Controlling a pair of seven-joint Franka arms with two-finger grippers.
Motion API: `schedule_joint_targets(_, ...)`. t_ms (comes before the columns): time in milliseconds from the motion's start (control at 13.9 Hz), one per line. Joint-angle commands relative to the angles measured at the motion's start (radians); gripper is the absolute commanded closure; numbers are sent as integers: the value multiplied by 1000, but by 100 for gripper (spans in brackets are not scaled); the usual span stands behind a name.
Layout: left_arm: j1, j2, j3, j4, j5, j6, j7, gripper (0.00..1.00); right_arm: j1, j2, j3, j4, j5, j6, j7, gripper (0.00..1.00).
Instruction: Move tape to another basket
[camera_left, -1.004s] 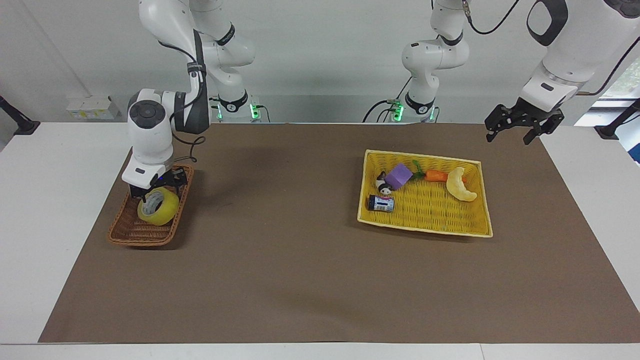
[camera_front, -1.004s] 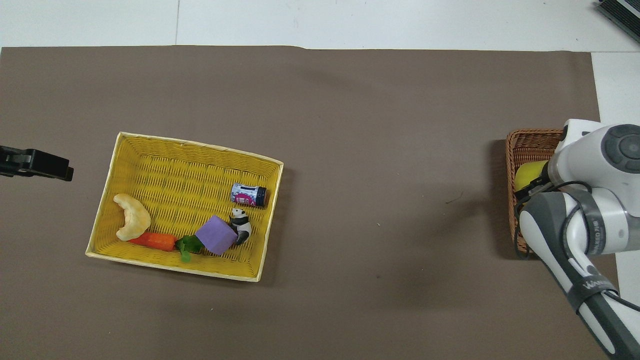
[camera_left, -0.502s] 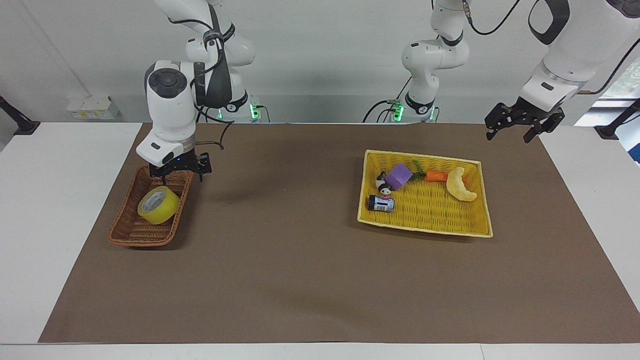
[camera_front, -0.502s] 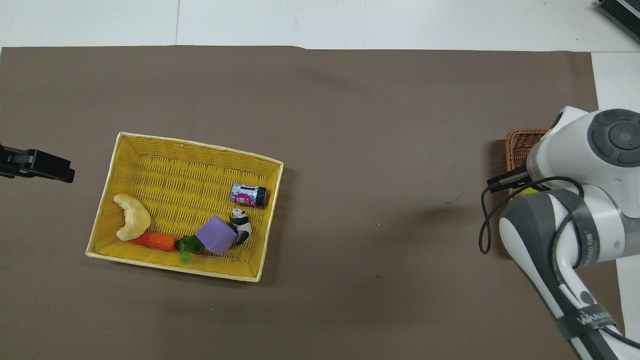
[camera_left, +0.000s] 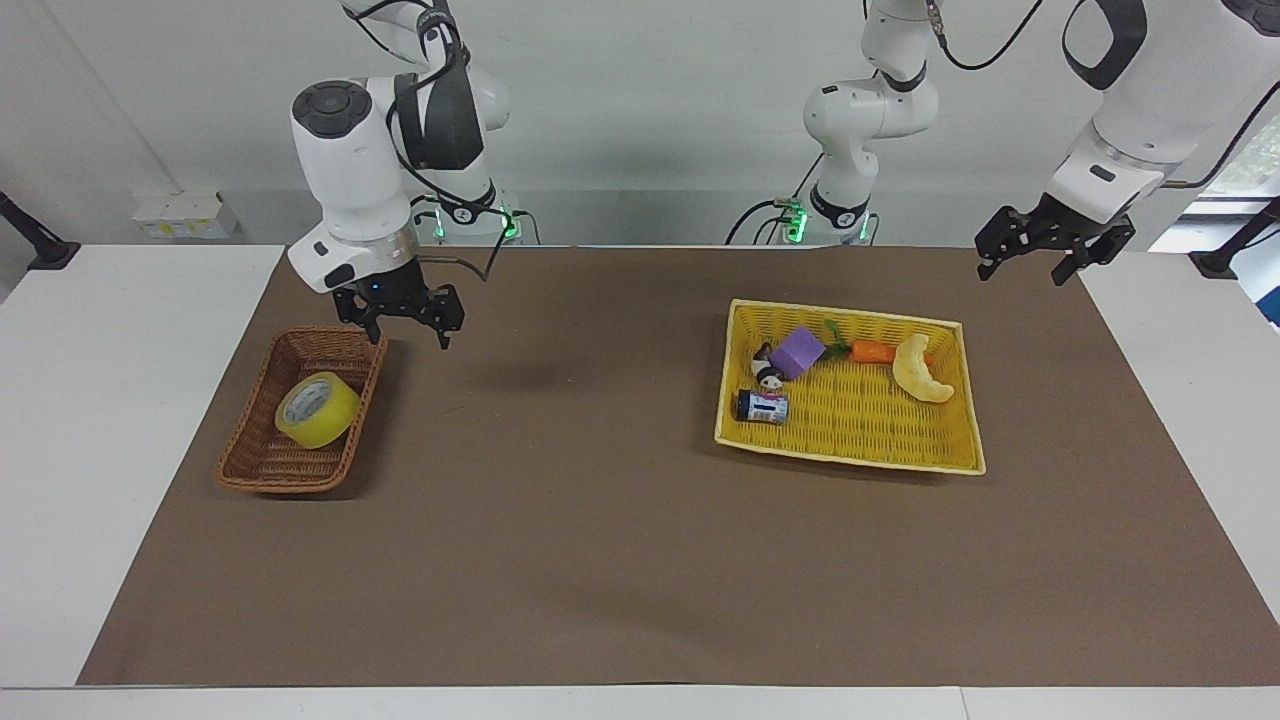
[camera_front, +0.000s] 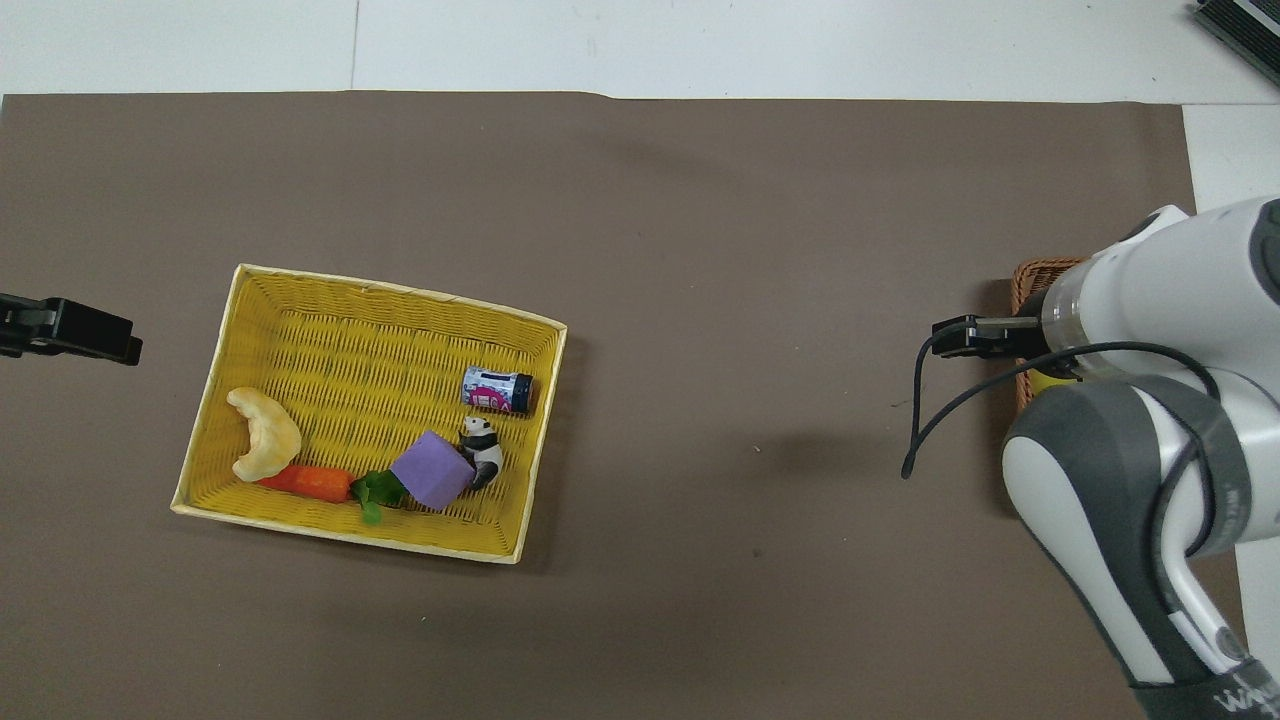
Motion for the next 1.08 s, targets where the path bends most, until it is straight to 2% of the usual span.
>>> schedule_joint_targets(0,8,7,-7,17,14,-24,12,0,-10,-1,7,116,43,-113,68,0)
schedule_joint_targets(287,13,8,-7,18,12,-14,6,0,-28,2,-13,317,46,-303,67,0)
schedule_joint_targets(430,11,10,-6,21,12,-12,4,0,-28,-6,-45,367,46,-359,66,0)
schedule_joint_targets(646,8,8,-6,17,12,-14,-11,0,-28,-38,-79,371,46,-370,56,0)
schedule_joint_targets(1004,2,5,-7,12,12,-21,-31,0,-28,-53,-84,351,74,-373,55,0)
